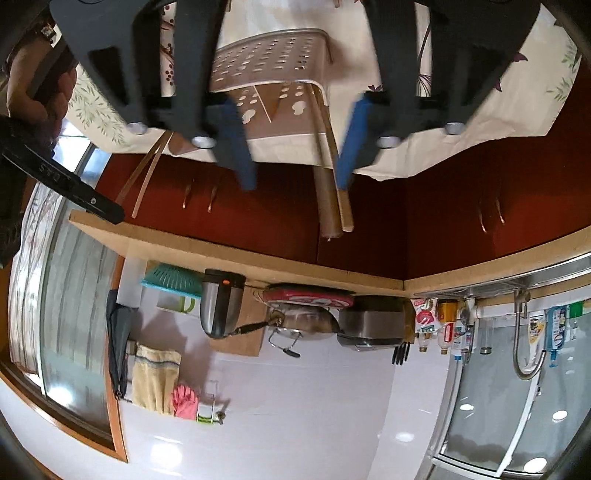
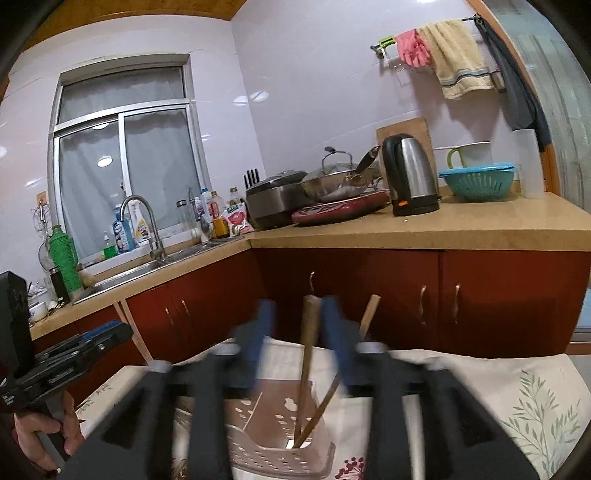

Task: Organize utensils
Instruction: 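Lower the chopsticks into the caddy and open both grippers, then move both open grippers back over the chopsticks lying on the cloth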

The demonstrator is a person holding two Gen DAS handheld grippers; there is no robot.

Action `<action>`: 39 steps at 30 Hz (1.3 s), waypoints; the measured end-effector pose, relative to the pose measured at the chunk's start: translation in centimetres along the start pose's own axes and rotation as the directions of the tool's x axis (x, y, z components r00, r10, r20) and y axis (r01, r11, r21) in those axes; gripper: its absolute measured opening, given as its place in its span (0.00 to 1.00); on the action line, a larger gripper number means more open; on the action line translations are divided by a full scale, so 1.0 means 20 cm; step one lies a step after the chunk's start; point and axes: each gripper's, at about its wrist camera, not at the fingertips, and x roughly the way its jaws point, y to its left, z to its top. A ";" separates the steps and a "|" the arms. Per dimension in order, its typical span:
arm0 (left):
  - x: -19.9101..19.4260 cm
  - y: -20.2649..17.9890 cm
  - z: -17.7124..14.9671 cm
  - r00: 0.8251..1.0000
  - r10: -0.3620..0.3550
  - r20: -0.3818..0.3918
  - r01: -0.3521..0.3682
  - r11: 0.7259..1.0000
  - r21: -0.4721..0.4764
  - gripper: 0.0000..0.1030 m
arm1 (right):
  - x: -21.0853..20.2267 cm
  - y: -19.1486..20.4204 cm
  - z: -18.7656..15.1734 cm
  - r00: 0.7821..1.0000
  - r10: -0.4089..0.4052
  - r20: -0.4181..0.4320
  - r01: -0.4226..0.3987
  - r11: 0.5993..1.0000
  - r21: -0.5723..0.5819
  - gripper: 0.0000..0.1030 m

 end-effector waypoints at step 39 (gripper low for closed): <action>-0.68 -0.15 -0.94 0.938 0.032 -0.345 -0.009 0.998 0.069 0.53 | -0.82 0.03 -0.82 0.955 -0.138 -0.263 0.127 0.990 -0.057 0.56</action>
